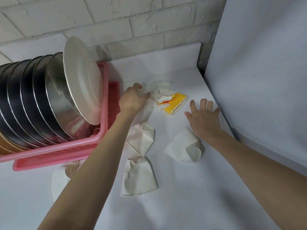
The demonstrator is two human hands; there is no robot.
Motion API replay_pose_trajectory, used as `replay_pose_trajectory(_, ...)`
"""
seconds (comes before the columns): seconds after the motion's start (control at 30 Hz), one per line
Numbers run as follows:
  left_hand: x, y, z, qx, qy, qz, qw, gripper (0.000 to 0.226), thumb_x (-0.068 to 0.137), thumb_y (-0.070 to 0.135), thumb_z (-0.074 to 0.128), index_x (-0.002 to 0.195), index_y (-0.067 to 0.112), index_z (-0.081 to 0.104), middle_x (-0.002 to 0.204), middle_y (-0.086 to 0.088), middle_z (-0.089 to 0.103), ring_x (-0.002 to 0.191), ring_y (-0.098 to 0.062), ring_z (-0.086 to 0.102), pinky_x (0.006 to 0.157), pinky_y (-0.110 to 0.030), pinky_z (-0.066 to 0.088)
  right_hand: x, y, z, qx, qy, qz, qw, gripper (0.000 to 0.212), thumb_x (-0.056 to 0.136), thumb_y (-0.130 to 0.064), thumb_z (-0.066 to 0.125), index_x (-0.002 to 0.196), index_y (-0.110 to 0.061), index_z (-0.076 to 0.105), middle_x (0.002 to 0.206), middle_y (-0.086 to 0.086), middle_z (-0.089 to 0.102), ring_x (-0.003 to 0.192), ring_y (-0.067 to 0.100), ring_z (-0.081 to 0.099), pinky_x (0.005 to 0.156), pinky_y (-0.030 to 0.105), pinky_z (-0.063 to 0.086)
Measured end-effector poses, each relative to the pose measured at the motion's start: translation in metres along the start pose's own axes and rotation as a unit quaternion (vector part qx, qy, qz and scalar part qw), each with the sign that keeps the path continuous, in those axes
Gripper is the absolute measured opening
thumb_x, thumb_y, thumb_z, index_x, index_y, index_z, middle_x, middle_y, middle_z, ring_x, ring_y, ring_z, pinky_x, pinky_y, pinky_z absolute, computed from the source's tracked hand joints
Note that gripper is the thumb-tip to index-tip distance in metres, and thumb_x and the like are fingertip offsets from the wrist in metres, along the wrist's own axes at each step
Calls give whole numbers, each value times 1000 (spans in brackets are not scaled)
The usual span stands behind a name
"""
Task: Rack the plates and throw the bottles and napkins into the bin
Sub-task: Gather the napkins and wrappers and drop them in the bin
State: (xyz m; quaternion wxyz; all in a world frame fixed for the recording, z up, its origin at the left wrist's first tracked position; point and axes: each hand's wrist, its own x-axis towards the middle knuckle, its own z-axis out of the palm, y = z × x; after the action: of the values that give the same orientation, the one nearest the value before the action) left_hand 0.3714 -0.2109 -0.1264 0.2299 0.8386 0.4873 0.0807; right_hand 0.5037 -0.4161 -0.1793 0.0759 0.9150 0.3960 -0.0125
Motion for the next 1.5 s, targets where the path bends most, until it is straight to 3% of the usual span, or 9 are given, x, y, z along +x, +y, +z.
replay_pose_trajectory(0.1,0,-2,9,83,-61,8,995,60,83,57,66,134,26,53,134,-8,54,123,-31,54,92,-36,44,1,-1,0,5,-1,-1,1000,58,103,-50,25,152,-19,22,149,21,29,135,40,33,105,61,35)
replay_pose_trajectory(0.3,-13,-7,13,39,23,60,997,18,86,32,60,94,16,62,111,-10,59,99,-37,58,69,-33,36,1,0,1,6,0,-1,1000,57,103,-48,24,151,-18,22,148,22,29,134,40,33,105,62,35)
replay_pose_trajectory(0.57,-49,-2,-12,-247,94,50,963,37,87,39,49,71,6,53,81,-8,55,77,-27,53,70,-42,42,-1,-1,1,8,0,-2,1000,56,103,-47,27,150,-16,27,144,24,33,130,42,36,102,63,36)
replay_pose_trajectory(0.73,-72,1,-15,-210,111,125,963,40,76,37,82,76,4,59,74,-1,57,68,-17,49,66,-31,40,-2,-1,-1,11,3,-2,1000,54,103,-44,30,148,-14,31,141,26,36,127,44,38,99,64,38)
replay_pose_trajectory(1.0,-99,-10,-17,-239,102,129,957,23,90,1,65,72,2,51,62,-4,58,52,-1,62,48,-10,39,-3,-2,-3,1,-1,-1,1000,56,104,-46,24,151,-15,24,147,25,30,132,43,35,103,60,38)
replay_pose_trajectory(1.07,-101,-12,-19,-251,92,135,954,8,92,-3,58,86,2,54,71,-6,61,55,-6,65,48,-14,42,-2,-3,-3,-1,-7,-3,1000,57,104,-47,22,151,-16,22,148,24,28,133,42,34,104,60,37)
replay_pose_trajectory(1.17,-106,-11,-21,-248,87,159,952,45,83,-10,46,121,12,57,84,-3,64,63,-12,61,58,-21,47,-2,-3,-1,-6,-6,0,1000,57,103,-47,22,151,-16,23,147,25,29,133,43,34,104,60,37)
replay_pose_trajectory(1.33,-104,-5,-20,-287,43,126,949,19,98,29,56,103,17,71,92,0,68,80,-6,60,71,-21,43,-2,-3,0,-3,2,-3,1000,57,103,-47,23,151,-16,23,147,25,29,133,43,34,104,60,36)
replay_pose_trajectory(1.5,-84,6,-15,-271,23,67,960,40,100,38,53,69,15,59,71,3,51,62,-8,46,59,-18,33,-2,-2,1,-6,1,0,1000,57,103,-46,25,150,-15,27,144,25,33,130,43,37,102,60,38)
